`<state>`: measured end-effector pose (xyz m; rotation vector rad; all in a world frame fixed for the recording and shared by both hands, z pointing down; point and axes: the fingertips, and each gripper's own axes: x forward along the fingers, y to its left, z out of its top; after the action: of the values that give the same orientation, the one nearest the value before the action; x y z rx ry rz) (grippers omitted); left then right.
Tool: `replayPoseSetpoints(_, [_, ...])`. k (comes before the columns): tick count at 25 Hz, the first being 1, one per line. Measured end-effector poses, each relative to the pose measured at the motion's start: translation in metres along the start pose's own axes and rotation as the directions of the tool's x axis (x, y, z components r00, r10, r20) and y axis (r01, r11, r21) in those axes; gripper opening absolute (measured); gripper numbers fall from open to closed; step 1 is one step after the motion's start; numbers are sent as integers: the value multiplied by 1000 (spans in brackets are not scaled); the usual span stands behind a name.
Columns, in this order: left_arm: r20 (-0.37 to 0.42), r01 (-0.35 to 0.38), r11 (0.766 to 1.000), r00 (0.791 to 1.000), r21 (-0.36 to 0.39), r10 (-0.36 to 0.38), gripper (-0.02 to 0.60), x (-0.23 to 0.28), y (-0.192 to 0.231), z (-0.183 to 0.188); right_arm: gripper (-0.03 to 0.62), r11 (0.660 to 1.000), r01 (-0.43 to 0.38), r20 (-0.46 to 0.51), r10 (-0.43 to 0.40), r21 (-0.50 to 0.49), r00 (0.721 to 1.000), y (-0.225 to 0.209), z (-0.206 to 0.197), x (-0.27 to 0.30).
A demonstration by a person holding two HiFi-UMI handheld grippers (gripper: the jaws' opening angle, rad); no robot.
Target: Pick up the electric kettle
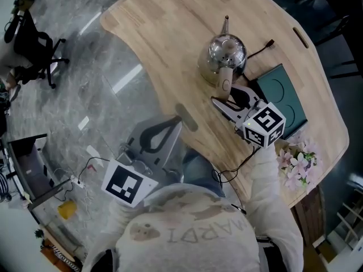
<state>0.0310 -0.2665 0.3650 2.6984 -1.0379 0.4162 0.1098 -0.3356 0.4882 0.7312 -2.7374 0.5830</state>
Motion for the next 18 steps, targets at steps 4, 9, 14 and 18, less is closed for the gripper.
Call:
replayPoseSetpoints(4, [-5,-6,1000,1000,0,6,14,3,2,-2,170,999,-43,-3,43,-2,999,2,-1,4])
replayPoseSetpoints(9, [-10,-11,1000,1000,0,11,14,4,7,-3,170,996,-87,-33,86,-33,996,4,-1,13])
replayPoseSetpoints(14, [-20,-15,1000,1000,-10,15,14,4,10,-6,170,992,-123,-47,121,-41,992,8,-3,19])
replayPoseSetpoints(18, [-24,-14,1000,1000,-8,14,14,6,12,-8,170,988,-145,-66,142,-55,988,12,-5,26])
